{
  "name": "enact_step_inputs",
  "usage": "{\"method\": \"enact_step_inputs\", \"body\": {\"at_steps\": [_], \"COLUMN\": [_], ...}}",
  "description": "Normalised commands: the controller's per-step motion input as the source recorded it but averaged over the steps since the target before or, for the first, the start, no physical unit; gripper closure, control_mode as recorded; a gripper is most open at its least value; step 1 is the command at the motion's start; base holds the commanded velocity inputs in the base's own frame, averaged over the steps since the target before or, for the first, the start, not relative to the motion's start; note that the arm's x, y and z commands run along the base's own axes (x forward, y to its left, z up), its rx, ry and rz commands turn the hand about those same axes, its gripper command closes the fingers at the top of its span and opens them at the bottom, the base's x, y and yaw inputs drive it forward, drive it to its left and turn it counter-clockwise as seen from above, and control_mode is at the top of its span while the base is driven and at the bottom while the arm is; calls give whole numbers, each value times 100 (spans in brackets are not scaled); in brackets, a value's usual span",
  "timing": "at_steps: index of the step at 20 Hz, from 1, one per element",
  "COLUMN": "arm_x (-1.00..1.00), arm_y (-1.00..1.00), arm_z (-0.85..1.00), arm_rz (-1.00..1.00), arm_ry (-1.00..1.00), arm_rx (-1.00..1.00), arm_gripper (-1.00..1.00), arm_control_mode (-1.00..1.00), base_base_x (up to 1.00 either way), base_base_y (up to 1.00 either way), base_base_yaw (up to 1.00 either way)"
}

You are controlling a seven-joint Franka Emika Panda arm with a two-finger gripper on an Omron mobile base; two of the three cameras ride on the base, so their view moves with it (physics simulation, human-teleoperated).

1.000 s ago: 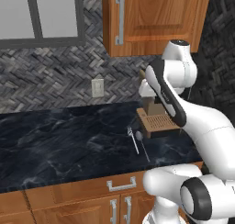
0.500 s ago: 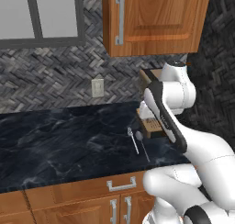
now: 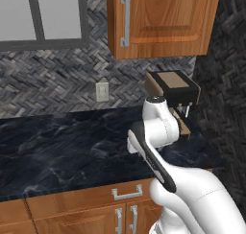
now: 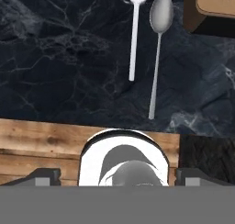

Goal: Take the fork and place it on the left side of the plate. Then take the spoon and place it on the right side of the plate. Make sure they're directly next to the plate.

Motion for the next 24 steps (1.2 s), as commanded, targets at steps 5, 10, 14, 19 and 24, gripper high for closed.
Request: {"method": "enact_step_inputs", "body": {"at_steps": [5, 10, 14, 19, 24], "arm_x": [31, 36, 55, 56, 49], "arm_y": [8, -3, 2, 1, 0], "arm_z": [-13, -5, -20, -22, -23], "arm_rz": [0, 0, 0, 0, 0], "arm_ry": [4, 2, 4, 3, 0], "arm_rx": [0, 0, 0, 0, 0], "arm_gripper": [-100, -100, -100, -100, -100], "arm_control_mode": [-100, -100, -100, -100, -100], "base_base_x": [0, 0, 0, 0, 0], "base_base_y": [0, 0, 0, 0, 0], "base_base_yaw": [0, 0, 0, 0, 0]}}
